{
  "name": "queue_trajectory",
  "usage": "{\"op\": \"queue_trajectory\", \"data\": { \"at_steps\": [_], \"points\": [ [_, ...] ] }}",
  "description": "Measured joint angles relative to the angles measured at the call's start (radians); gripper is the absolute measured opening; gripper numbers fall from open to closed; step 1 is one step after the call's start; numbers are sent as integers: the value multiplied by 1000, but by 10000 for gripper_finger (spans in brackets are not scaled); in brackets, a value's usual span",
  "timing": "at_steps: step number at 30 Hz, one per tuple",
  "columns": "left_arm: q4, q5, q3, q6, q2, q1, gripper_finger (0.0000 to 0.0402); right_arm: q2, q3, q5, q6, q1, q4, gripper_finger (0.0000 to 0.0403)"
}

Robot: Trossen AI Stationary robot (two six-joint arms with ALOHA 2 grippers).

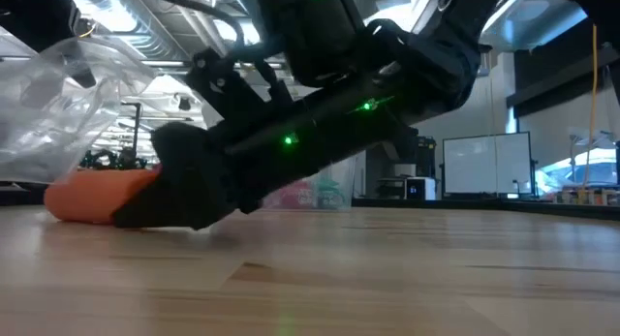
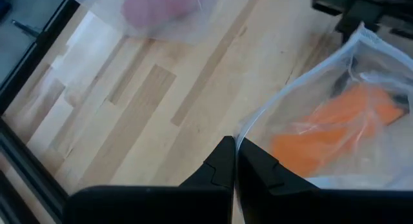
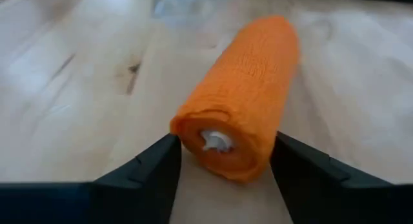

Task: Roll bandage
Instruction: Put the rolled orange bandage into the transparent zip bag

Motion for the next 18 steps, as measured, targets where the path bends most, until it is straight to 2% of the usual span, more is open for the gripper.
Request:
{"op": "queue_trajectory", "data": {
  "at_steps": [4, 13, 15, 18],
  "points": [
    [-2, 0, 0, 2, 0, 0, 0, 2, 9, 18, -15, 2, -11, 178],
    [-14, 0, 0, 25, 1, 0, 0, -13, 9, 23, -43, 1, -17, 24],
    [-20, 0, 0, 24, 1, 0, 0, -31, 9, 28, -50, 1, -21, 9],
    [-20, 0, 0, 30, 1, 0, 0, -37, 12, 34, -49, 1, -30, 30]
  ]
}}
